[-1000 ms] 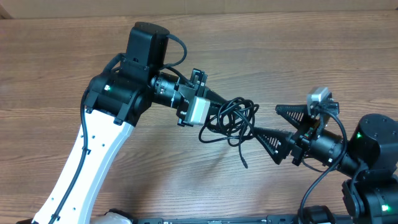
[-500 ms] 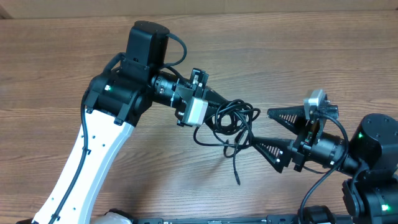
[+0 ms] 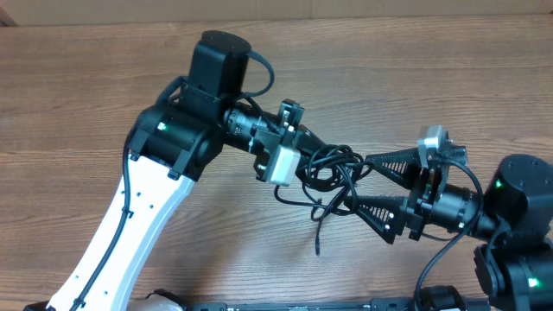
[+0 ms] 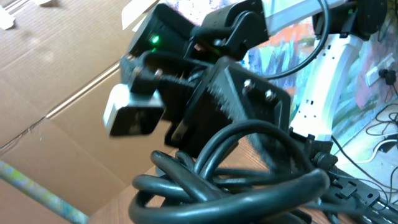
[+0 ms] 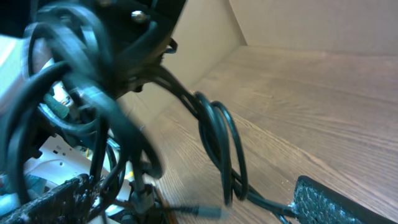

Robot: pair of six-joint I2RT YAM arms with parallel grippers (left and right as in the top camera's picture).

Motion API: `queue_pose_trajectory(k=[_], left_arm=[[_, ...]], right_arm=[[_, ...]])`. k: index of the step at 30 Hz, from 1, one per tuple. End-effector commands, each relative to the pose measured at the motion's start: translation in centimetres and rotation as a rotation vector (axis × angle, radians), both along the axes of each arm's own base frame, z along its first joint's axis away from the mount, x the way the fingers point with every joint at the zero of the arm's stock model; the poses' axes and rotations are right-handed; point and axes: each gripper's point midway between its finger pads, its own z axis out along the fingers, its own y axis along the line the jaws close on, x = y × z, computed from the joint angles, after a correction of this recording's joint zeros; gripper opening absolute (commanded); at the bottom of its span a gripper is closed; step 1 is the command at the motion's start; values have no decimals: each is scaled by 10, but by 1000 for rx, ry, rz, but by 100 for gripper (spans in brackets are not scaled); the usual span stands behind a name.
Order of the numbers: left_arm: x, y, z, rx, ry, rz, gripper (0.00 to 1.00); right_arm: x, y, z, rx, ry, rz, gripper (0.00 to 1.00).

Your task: Untangle cables

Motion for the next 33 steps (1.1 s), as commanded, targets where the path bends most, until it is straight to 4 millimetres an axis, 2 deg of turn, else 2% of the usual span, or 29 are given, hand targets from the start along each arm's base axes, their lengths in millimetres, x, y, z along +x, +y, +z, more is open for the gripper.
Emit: queue_pose_trajectory(k=[1, 6, 11, 17, 33], left_arm=[[-12, -2, 7, -12, -15, -26, 4], [-10, -4, 5, -1, -20, -11, 4], [2, -7, -4, 49, -30, 62, 4], [4, -7, -5, 54, -32, 70, 4], [2, -19, 12, 22, -12, 64, 4]], right_arm=[[7, 1, 0, 1, 13, 7, 100], [13, 2, -5, -1, 38, 7, 100], [11, 2, -4, 3, 38, 15, 100], [8, 4, -2, 12, 35, 39, 100], [14, 2, -6, -2, 36, 13, 100]])
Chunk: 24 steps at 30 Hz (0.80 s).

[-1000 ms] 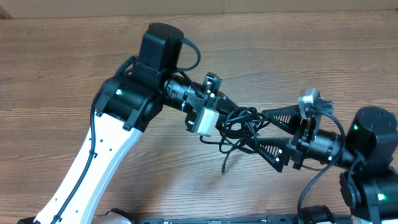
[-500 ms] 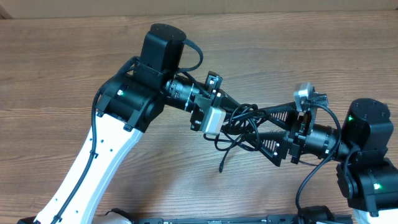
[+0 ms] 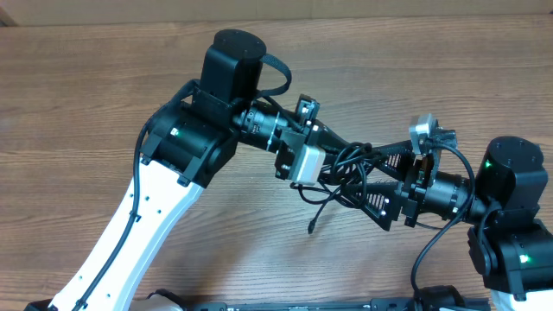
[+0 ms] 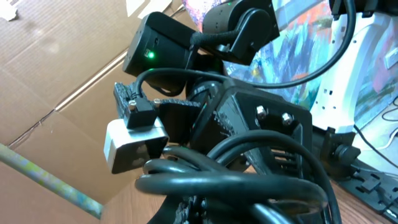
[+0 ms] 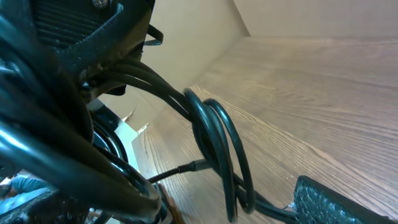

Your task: Untangle cables

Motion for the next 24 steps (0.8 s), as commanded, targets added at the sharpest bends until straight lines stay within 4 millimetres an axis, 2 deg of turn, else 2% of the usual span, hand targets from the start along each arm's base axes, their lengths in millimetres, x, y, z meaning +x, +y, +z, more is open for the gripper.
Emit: queue_pose_trajectory(k=[1, 11, 19, 24], left_arm=[[-7, 0, 8, -4, 15, -3, 4], [-10, -2, 12, -21, -3, -19, 4], [-18, 0, 18, -51, -8, -69, 4], [-28, 4, 23, -73, 7, -130, 4]], right_arm=[[4, -2, 2, -11, -13, -18, 100], [28, -16, -20, -90, 48, -165, 100], [43, -34, -39, -172, 93, -309, 100], [58, -53, -48, -212, 138, -459, 100]])
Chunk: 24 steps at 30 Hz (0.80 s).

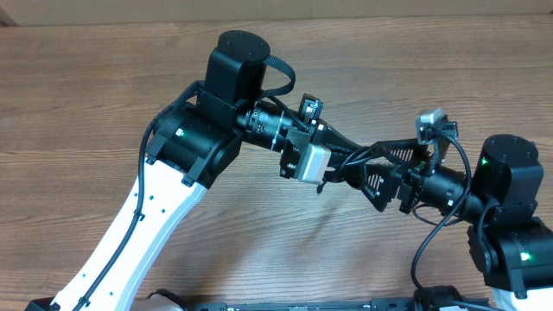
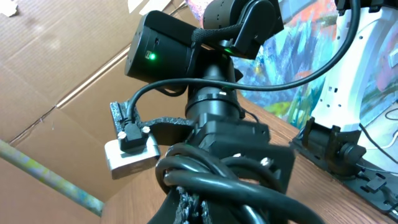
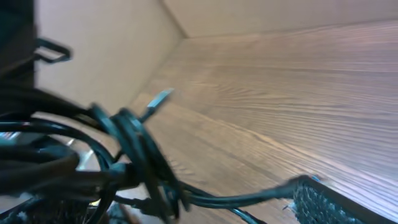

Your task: Untangle cables

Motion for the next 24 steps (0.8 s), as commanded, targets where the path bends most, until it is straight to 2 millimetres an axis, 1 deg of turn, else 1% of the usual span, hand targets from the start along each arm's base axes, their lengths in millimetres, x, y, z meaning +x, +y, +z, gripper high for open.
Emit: queue_pose_trajectory(k=[1, 3, 12, 19, 24], left_arm=[[-31, 9, 25, -74, 16, -144, 4], [-34, 10, 26, -78, 22, -160, 4], [-44, 15, 25, -71, 87, -211, 4], [-48, 16, 19, -33, 160, -211, 4], [-53, 14, 17, -23, 177, -223, 4]], right_arm=[[25, -30, -21, -92, 54, -223, 100], [28, -33, -20, -89, 53, -246, 100], [33, -32, -10, -46, 38, -266, 100], [43, -31, 10, 7, -26, -284, 100], [46, -31, 19, 42, -47, -298, 100]])
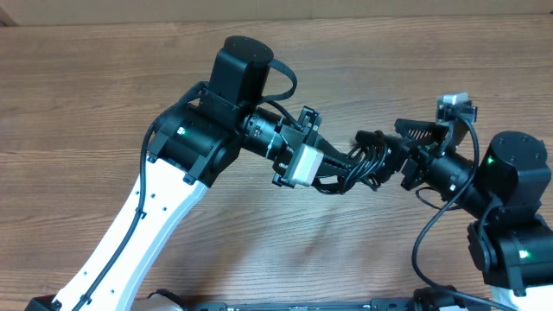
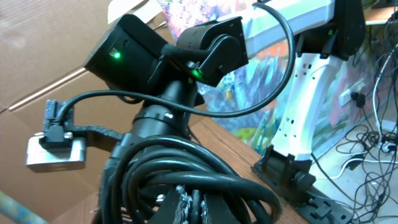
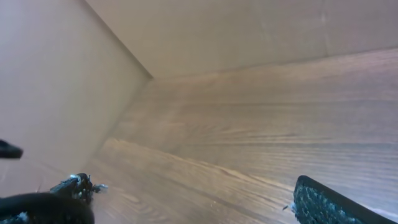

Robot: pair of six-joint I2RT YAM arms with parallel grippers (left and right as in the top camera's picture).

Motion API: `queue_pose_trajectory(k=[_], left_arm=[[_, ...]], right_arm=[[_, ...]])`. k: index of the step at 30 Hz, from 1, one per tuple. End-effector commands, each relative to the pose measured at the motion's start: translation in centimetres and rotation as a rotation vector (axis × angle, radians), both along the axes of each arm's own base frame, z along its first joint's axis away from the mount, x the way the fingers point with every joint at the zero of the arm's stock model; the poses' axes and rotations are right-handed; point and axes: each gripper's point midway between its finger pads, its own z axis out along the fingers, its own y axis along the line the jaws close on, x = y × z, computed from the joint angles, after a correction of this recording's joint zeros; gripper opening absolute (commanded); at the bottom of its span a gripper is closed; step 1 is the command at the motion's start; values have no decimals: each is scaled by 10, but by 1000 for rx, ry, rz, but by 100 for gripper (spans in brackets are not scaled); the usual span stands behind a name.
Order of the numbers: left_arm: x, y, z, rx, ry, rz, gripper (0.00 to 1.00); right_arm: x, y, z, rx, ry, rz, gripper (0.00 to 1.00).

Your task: Untangle cables

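A black cable bundle [image 1: 361, 164] hangs in the air at mid-table between my two grippers. In the left wrist view its coils [image 2: 186, 158] loop around the left gripper [image 2: 194, 198], which is shut on one strand. In the overhead view the left gripper [image 1: 335, 171] points right, into the bundle. The right gripper [image 1: 395, 145] faces it from the right, open, with the bundle against its lower finger. In the right wrist view the right gripper [image 3: 199, 202] has only bare wood between its fingers [image 3: 329, 202]. A dark cable end [image 3: 74, 185] shows at the lower left.
The wooden table [image 1: 104, 95] spreads all around. A cardboard wall [image 3: 249, 31] bounds its far side. The white left arm [image 1: 138, 225] crosses the lower left, and the right arm's base [image 1: 514, 225] stands at the right edge.
The right gripper has lifted and turned. The cable strands that crossed its view are gone from between its fingers, leaving only a tip at the lower left. The bundle is drawn tighter at the left gripper.
The left gripper held the tangled bundle throughout while the open right gripper faced it with loops hanging between its fingers. Both arms then shifted slightly rightward. The loose hanging end seen below the bundle is now gathered up, and the right fingers are clear of strands.
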Motion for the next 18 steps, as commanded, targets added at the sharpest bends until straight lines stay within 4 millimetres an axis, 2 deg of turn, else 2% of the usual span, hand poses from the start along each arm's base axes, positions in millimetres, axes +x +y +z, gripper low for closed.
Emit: queue_pose_trajectory(k=[1, 8, 18], left_arm=[[-32, 6, 22, -56, 20, -117, 4], [-43, 0, 20, -42, 32, -147, 4], [-42, 1, 12, 9, 83, -119, 4]], right_arm=[[12, -11, -1, 11, 9, -85, 100], [23, -23, 10, 19, -38, -176, 100], [42, -76, 6, -46, -39, -502, 100]])
